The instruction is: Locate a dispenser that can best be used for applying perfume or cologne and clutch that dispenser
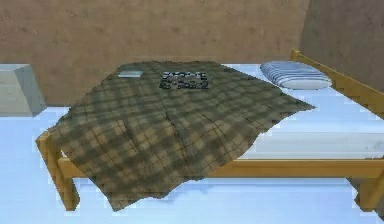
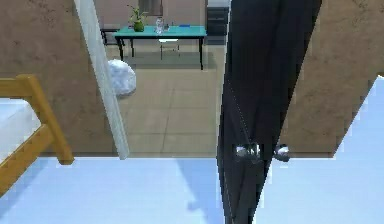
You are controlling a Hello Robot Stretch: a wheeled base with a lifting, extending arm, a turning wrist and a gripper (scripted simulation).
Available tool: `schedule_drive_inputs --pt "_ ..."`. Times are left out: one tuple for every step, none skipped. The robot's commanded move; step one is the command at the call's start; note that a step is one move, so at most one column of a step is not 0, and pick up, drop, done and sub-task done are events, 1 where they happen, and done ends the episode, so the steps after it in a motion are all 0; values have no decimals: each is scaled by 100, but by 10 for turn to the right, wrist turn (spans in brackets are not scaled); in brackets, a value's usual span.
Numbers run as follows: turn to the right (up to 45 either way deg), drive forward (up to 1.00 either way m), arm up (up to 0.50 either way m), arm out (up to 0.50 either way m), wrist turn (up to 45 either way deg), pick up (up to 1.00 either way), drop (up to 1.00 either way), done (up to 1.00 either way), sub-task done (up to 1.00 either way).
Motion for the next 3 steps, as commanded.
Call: schedule_drive_inputs --pt "450 0 0 0 0 0 0 0 0" --pt "0 50 0 0 0 0 0 0 0" --pt "420 0 0 0 0 0 0 0 0"
